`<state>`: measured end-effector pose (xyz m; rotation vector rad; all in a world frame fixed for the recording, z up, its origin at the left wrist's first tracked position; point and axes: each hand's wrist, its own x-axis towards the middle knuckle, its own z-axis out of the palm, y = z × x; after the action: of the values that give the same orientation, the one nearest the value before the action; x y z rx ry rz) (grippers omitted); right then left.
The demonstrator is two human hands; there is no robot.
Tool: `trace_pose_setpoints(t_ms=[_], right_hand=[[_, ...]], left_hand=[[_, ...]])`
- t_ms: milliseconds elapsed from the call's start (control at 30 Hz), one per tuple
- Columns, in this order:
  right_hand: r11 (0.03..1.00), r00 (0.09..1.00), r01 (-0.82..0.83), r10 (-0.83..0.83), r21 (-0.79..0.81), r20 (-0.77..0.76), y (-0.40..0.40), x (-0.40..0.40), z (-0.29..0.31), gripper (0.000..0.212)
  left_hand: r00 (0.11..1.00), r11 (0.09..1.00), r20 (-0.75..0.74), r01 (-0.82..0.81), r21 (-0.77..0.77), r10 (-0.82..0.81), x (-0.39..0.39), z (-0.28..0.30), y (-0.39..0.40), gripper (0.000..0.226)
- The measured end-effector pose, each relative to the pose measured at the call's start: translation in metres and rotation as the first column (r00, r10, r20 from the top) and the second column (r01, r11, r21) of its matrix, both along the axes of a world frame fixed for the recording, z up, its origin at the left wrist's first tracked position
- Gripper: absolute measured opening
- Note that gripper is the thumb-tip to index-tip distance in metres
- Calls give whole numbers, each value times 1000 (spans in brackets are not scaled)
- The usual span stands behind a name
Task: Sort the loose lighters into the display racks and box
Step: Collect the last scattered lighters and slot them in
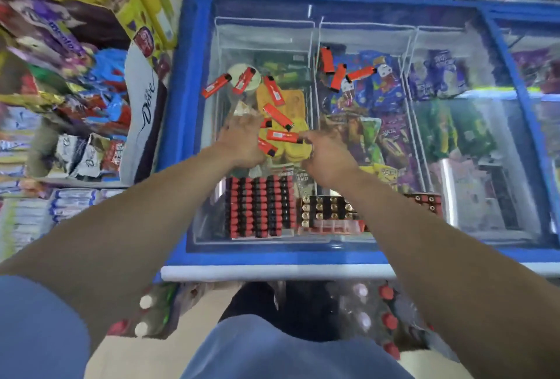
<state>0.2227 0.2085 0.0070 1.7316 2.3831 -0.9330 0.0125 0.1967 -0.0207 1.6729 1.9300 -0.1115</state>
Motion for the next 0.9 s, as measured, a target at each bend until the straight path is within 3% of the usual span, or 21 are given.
trace_pose_setpoints(t_ms=[67, 167, 267, 367, 433, 533, 567, 600, 667, 700, 767, 833, 900], right_hand=[[1000, 994, -24, 23, 9, 111, 16, -21, -10, 74], [991, 951, -135, 122, 24, 285, 41, -54, -15, 90], [988, 929, -156, 145, 5, 340, 63, -85, -13, 79], [981, 906, -190, 166, 25, 390, 78, -106, -15, 71], [967, 874, -252, 216, 25, 435, 82, -110, -18, 68], [945, 857, -321, 264, 59, 443, 80, -104, -28, 49], [942, 868, -328, 272, 68, 416, 79, -100, -30, 45], [950, 890, -306, 259, 68, 375, 78, -98, -31, 43], [993, 971, -108, 95, 50, 221, 83, -98, -28, 38], [998, 993, 39, -44, 44, 109, 89, -100, -25, 34], [948, 945, 317, -313, 29, -95, 107, -105, -22, 37], [923, 921, 384, -383, -4, -70, 124, -113, -18, 54], [961, 956, 275, -274, 4, 109, 136, -123, -20, 57]], left_hand=[[991, 995, -93, 97, -20, -98, -3, -14, 12, 98], [955, 964, -221, 230, 134, -198, -4, -21, 18, 76], [922, 936, -284, 314, 157, -261, -10, -29, 20, 50], [911, 925, -275, 353, 140, -306, -24, -35, 22, 39], [950, 946, -200, 274, 175, -238, -40, -29, 28, 41], [992, 936, -107, -20, 351, 62, -75, -18, 55, 31], [982, 916, -84, -123, 381, 166, -87, -17, 67, 38], [969, 910, -78, -190, 369, 234, -95, -16, 79, 54], [961, 948, -167, -170, 269, 220, -99, -16, 96, 88], [960, 965, -209, -137, 225, 185, -97, -18, 101, 96], [960, 975, -231, -112, 194, 156, -92, -20, 111, 93], [965, 977, -223, -96, 189, 138, -88, -22, 119, 85], [966, 984, -250, -20, 179, 65, -83, -24, 123, 78]])
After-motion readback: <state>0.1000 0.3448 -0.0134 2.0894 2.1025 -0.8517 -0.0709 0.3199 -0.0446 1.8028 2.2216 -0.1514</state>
